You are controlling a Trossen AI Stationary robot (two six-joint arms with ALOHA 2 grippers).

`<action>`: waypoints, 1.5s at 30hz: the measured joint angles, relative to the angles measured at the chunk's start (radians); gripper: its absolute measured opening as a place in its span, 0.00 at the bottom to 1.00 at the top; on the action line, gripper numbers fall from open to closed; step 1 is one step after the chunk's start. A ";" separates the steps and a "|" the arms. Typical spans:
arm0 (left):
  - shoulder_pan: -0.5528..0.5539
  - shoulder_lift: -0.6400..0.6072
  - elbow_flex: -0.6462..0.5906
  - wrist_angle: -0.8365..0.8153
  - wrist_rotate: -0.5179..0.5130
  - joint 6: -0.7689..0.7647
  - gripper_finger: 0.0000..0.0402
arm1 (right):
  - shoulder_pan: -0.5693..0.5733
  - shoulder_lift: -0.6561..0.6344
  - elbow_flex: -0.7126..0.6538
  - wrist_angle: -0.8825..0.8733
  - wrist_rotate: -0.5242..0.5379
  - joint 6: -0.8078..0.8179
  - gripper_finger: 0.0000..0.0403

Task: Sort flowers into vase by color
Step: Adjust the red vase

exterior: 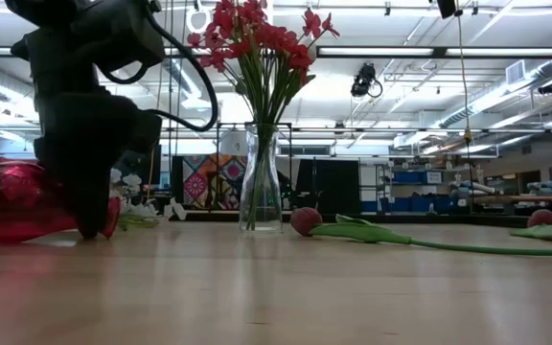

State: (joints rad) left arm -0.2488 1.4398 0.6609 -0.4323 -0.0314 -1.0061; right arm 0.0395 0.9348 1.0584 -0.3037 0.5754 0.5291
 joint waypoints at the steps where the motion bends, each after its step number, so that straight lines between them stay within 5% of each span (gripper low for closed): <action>1: -0.010 -0.011 -0.001 0.003 -0.004 -0.020 0.40 | 0.001 0.000 0.000 -0.005 -0.008 0.002 0.42; 6: -0.122 -0.136 -0.001 0.030 -0.129 -0.094 0.40 | 0.034 0.000 0.000 -0.007 -0.023 0.010 0.40; 13: -0.406 -0.308 0.001 0.012 -0.604 -0.072 0.39 | 0.183 0.020 0.000 0.054 0.005 0.107 0.38; 18: -0.664 -0.299 -0.006 0.017 -0.936 -0.065 0.39 | 0.344 0.113 0.000 0.311 0.158 0.065 0.38; 23: -0.904 -0.223 -0.086 0.196 -1.183 -0.045 0.40 | 0.478 0.256 0.000 0.592 0.333 -0.095 0.38; 34: -1.097 -0.022 -0.114 0.258 -1.442 -0.092 0.40 | 0.606 0.421 0.000 0.852 0.527 -0.166 0.38; 37: -1.104 0.060 -0.112 0.265 -1.520 -0.200 0.40 | 0.619 0.440 0.000 0.845 0.552 -0.172 0.38; 45: -1.036 0.201 -0.114 0.261 -1.534 -0.312 0.40 | 0.627 0.451 0.000 0.785 0.588 -0.253 0.38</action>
State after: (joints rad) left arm -1.2843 1.6412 0.5468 -0.1715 -1.5657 -1.3183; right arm 0.6662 1.3860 1.0588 0.4815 1.1631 0.2760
